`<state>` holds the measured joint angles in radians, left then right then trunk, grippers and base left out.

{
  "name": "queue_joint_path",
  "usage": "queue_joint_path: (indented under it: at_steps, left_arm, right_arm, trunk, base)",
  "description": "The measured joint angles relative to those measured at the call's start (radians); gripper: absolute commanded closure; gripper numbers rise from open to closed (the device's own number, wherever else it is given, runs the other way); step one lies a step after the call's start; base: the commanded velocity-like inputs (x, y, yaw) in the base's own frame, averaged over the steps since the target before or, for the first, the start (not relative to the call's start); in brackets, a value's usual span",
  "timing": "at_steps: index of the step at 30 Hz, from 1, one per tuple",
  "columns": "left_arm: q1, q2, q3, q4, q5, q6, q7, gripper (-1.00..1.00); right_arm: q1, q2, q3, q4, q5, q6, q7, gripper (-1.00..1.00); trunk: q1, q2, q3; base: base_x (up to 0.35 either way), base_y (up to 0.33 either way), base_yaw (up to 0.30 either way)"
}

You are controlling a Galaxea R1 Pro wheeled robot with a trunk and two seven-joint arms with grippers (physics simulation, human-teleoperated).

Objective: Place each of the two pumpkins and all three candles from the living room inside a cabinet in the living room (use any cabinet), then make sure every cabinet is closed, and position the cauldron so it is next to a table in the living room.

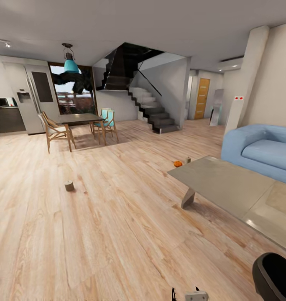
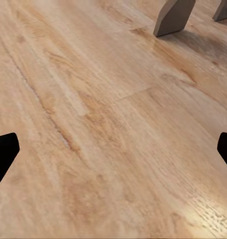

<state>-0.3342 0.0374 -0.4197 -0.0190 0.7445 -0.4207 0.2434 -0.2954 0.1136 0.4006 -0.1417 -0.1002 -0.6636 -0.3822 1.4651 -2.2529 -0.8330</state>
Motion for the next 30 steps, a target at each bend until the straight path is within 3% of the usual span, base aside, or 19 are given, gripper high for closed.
queue_joint_path:
  at_steps: [30]
  left_arm:
    - [0.0, -0.001, 0.0, 0.0, 0.0, 0.002, 0.0, -1.0]
  right_arm:
    - [0.0, 0.0, 0.0, 0.001, 0.0, 0.0, 0.0, -1.0]
  trunk:
    - [0.0, 0.0, 0.003]
  base:
    - [0.0, 0.0, 0.277]
